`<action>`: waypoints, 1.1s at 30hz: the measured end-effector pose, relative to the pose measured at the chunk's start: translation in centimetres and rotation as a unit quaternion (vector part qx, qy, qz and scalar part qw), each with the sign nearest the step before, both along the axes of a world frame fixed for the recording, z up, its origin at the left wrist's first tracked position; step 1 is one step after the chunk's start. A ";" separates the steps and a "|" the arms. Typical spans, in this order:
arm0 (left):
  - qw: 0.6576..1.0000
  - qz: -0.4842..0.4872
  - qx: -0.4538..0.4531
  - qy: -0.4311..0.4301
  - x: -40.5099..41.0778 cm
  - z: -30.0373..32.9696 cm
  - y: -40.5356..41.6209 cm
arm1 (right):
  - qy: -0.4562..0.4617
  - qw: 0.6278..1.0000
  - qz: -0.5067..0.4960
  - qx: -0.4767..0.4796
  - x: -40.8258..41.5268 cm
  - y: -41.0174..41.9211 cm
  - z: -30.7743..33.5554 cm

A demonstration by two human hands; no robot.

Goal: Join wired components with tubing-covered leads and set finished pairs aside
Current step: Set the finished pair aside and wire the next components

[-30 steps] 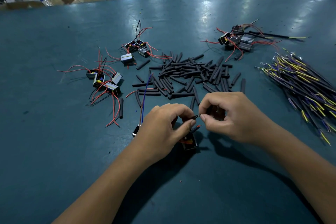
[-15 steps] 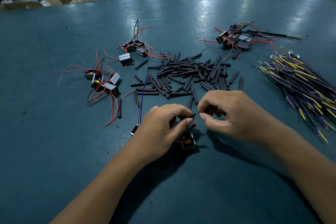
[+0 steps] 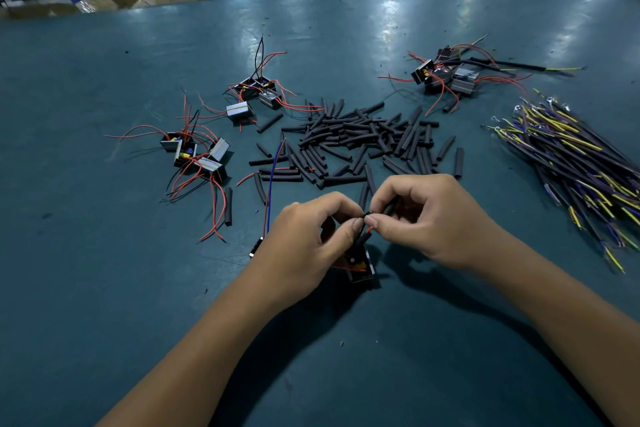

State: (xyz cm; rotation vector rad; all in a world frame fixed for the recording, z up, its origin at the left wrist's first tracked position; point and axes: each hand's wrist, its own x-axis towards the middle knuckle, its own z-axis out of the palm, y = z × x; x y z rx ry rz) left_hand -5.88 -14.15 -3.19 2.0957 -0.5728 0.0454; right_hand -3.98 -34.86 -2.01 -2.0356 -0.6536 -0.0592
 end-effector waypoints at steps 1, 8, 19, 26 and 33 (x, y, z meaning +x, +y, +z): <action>1.000 0.001 0.001 -0.004 0.0 0.0 0.0 | 0.018 1.000 0.000 0.013 0.0 0.1 -0.1; 1.000 0.013 -0.009 -0.013 0.0 0.1 0.0 | 0.065 0.997 -0.003 0.045 0.0 0.3 -0.2; 0.999 0.026 0.005 -0.040 -0.2 0.2 -0.2 | 0.094 0.995 -0.007 0.028 -0.2 0.3 0.0; 0.999 0.023 -0.007 -0.022 -0.3 0.4 -0.2 | 0.082 0.996 0.007 0.023 -0.1 0.0 0.2; 0.999 0.008 -0.045 0.027 -0.3 0.1 -0.2 | 0.046 0.999 0.012 0.020 -0.1 -0.3 0.4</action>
